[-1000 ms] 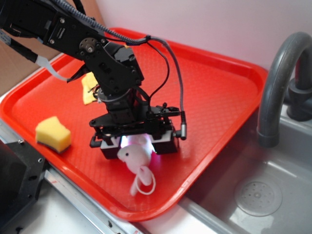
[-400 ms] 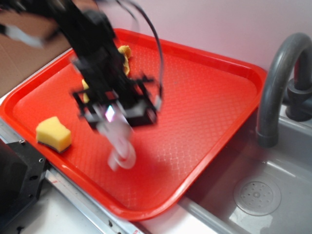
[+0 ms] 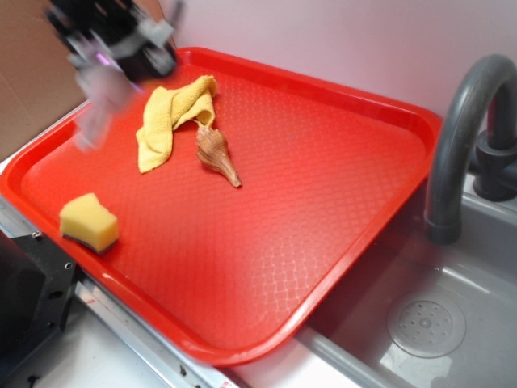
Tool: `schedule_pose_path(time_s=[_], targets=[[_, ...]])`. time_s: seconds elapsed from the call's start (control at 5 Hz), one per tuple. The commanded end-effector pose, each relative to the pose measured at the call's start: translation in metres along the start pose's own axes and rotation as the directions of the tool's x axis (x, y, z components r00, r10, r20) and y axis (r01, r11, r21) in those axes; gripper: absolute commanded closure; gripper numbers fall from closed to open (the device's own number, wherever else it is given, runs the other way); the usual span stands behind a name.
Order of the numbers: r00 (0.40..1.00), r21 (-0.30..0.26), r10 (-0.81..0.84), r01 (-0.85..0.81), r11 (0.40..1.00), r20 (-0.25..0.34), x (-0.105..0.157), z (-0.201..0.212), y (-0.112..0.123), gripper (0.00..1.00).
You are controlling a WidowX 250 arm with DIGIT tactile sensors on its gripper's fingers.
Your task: Grab the pink bunny.
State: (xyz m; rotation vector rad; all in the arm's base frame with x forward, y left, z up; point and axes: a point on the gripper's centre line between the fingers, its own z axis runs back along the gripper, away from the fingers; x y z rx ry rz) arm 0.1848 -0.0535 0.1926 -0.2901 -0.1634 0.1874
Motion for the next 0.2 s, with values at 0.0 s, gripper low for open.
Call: schedule_pose_path(time_s=[0.0], targets=[[0.992,0.073,0.023,-0.032,0.997,0.123,0.0154,0.0391,-0.0112,1.00]])
